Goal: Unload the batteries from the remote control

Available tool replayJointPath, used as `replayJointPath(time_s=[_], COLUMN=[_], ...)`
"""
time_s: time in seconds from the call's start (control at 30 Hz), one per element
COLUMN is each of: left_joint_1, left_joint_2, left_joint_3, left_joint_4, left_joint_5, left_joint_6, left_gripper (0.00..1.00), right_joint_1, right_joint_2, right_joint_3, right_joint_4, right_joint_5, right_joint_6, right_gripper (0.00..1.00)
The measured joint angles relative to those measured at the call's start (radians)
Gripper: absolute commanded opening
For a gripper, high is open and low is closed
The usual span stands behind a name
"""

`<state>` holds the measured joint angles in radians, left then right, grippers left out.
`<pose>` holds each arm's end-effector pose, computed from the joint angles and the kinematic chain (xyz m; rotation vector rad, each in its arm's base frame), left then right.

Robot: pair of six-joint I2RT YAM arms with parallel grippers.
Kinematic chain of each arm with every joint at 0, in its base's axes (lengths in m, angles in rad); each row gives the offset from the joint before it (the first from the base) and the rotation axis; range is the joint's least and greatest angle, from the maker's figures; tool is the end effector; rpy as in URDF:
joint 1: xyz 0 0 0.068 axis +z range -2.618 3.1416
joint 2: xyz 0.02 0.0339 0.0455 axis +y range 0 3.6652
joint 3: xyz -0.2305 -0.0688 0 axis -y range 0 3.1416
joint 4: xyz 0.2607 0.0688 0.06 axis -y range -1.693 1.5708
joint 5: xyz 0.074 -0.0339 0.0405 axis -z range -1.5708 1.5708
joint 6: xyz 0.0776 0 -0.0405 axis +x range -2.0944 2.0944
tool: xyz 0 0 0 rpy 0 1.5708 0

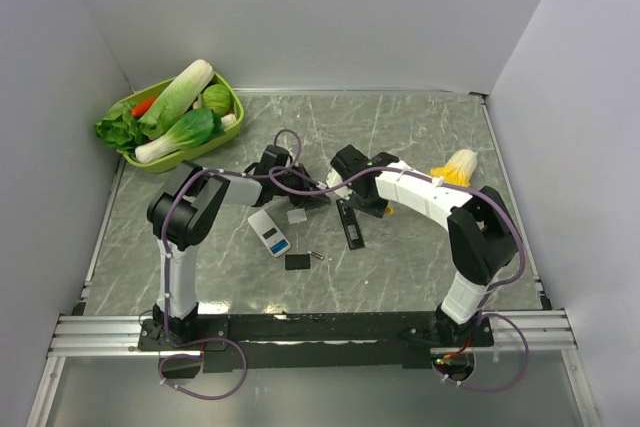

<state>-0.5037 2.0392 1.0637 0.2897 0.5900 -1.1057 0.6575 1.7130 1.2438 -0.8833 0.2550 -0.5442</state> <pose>0.3532 -0.2440 0.0493 -0.4076 2.5580 -1.4156 0.2847 0.1951 0.1318 -1.6000 2.4063 -0.3519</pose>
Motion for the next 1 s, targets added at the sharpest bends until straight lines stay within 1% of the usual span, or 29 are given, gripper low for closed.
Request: replayJointPath(time_s=[0.13, 0.37, 1.0], left_joint_1=[-0.012, -0.027, -0.036], left_joint_2=[0.005, 0.047, 0.073], left_joint_3=[0.0, 0.006, 0.037], left_joint_4=[0.001, 0.006, 0.025], left_joint_5=[0.0, 0.006, 0.007], left_joint_6=[-0.014, -0.025, -0.043], left_gripper=[0.01, 0.01, 0.01], right_joint_1=[0.006, 0.018, 0.023], right_joint_2=[0.018, 0.052, 0.057], right_joint_3=[0.0, -0.005, -0.029], right_joint_4=[0.001, 0.003, 0.028], right_joint_5=[0.0, -0.001, -0.013], right_joint_6=[0.0, 0.003, 0.004], right_gripper=[0.0, 0.0, 0.0])
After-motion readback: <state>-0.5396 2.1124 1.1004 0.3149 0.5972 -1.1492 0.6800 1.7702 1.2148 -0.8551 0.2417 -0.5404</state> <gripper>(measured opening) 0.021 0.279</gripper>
